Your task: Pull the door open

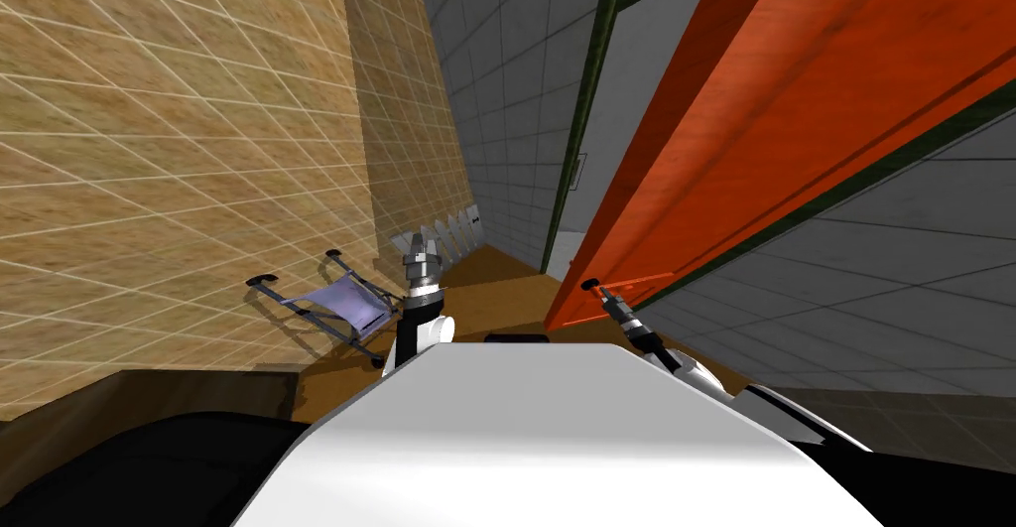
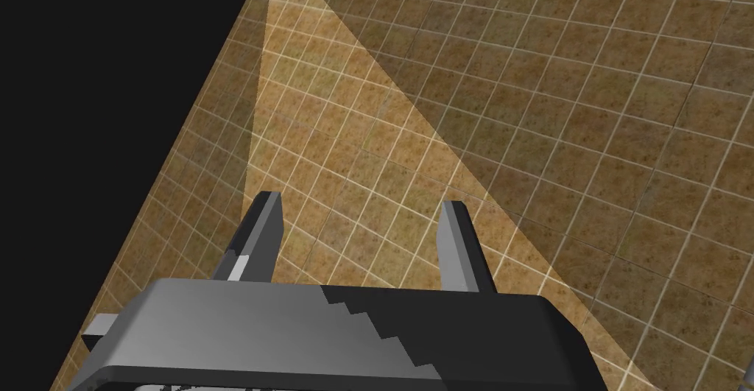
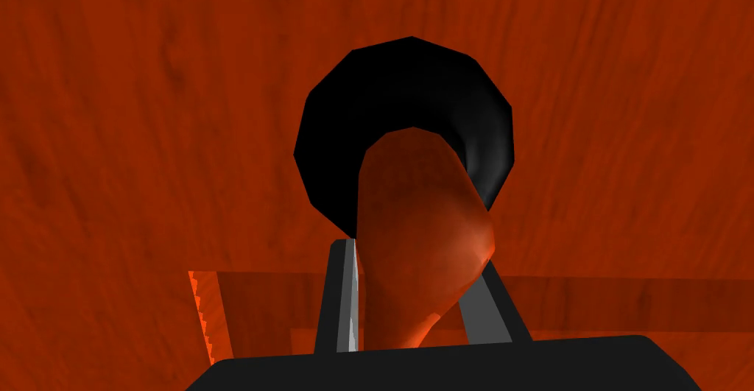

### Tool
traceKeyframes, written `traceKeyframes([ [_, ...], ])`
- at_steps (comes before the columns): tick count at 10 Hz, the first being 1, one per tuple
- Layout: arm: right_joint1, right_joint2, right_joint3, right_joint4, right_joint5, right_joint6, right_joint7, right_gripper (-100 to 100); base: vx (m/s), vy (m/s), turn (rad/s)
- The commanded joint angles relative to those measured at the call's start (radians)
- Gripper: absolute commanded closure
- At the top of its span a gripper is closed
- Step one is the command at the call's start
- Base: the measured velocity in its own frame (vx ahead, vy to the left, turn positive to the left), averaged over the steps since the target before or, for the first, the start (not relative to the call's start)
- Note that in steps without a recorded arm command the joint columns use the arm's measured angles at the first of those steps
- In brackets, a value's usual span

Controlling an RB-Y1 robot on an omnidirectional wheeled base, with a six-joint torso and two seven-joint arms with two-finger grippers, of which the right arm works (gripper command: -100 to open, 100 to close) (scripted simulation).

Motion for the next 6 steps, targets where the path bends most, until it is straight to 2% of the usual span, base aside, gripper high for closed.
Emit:
traceKeyframes([
  [1,0.000,0.000,0.000,0.000,0.000,0.000,0.000,100,-0.070,-0.048,0.031],
  [2,0.005,-0.001,0.007,0.007,-0.004,-0.013,-0.002,100,-0.114,-0.061,0.226],
  [6,0.011,-0.009,0.019,0.026,-0.016,-0.041,-0.006,100,-0.191,-0.105,0.172],
])
